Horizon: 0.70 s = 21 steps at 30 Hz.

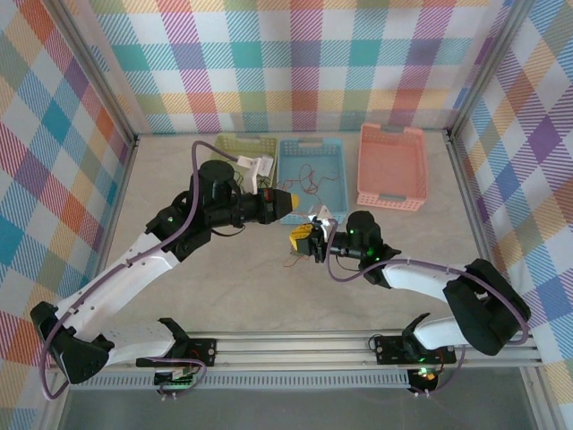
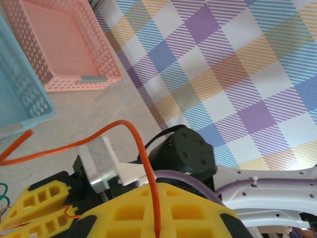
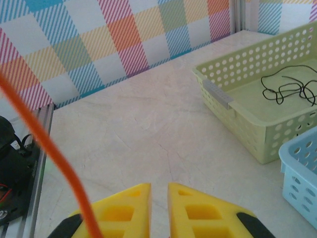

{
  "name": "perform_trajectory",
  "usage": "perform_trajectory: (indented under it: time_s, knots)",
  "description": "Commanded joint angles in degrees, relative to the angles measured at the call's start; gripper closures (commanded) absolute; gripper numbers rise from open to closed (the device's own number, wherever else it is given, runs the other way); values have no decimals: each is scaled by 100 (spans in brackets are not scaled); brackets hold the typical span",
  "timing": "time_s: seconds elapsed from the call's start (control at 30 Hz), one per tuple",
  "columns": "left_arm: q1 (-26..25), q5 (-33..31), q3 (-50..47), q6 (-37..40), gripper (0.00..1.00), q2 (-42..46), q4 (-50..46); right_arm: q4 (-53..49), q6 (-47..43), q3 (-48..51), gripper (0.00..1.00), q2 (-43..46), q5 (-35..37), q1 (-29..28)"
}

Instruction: Untangle the cables

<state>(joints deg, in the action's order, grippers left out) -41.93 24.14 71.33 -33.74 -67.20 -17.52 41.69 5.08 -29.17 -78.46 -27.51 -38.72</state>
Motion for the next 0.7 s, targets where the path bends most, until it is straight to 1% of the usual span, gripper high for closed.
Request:
perform_trajectory:
  time_s: [0.0, 0.3, 0.4, 0.67]
  knots:
    - [-76, 191, 296, -94, 100, 194, -124, 436, -46, -94, 83, -145, -44, -39]
    - [-78, 277, 529, -127, 100, 265, -231, 522, -36, -78, 85, -293, -16, -32]
    - [-77, 291, 605, -156, 100, 279, -229, 663, 4, -34, 85, -350, -27, -39]
    - [-78, 380, 862, -183, 100, 231, -290, 638, 2, -27, 85, -366, -27, -39]
